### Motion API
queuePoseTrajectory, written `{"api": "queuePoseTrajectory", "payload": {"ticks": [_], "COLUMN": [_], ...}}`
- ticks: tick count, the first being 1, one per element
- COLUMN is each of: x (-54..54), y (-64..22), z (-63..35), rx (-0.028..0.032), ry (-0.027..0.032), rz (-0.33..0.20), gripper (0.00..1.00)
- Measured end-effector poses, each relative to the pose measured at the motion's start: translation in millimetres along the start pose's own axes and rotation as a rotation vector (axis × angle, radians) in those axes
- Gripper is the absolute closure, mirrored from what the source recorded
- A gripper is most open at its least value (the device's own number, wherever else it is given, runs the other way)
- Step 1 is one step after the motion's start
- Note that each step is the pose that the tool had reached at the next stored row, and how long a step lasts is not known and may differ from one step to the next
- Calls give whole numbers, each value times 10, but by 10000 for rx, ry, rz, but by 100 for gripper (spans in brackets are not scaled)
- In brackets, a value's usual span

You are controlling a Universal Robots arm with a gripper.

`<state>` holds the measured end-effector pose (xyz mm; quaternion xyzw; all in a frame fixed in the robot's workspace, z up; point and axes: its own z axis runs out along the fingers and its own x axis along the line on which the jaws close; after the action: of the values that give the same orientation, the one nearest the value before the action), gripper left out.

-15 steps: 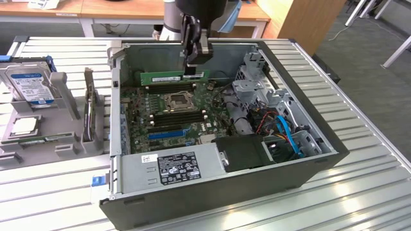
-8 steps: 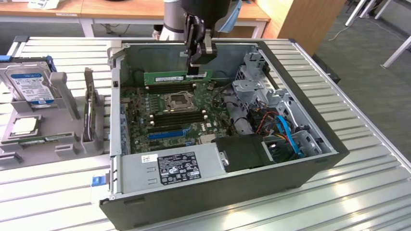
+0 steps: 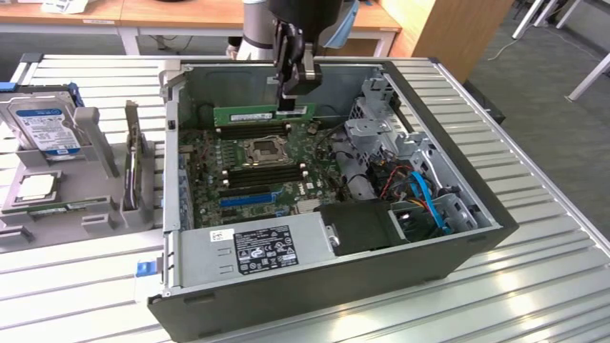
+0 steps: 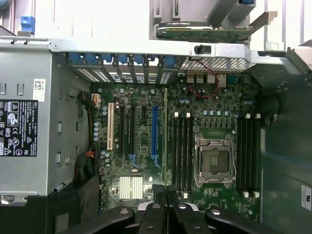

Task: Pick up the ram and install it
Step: 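Pick up the ram and move it above insertion slot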

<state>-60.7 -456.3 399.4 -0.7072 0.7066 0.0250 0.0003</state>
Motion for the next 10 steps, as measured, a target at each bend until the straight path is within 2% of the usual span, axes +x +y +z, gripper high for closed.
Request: {"api": "queuePoseTrajectory", "payload": {"ticks": [10], "x": [-87], "y": [1], "z": [8], "rx": [0], "ry": [-1], "rz": [1], "gripper": [88]}}
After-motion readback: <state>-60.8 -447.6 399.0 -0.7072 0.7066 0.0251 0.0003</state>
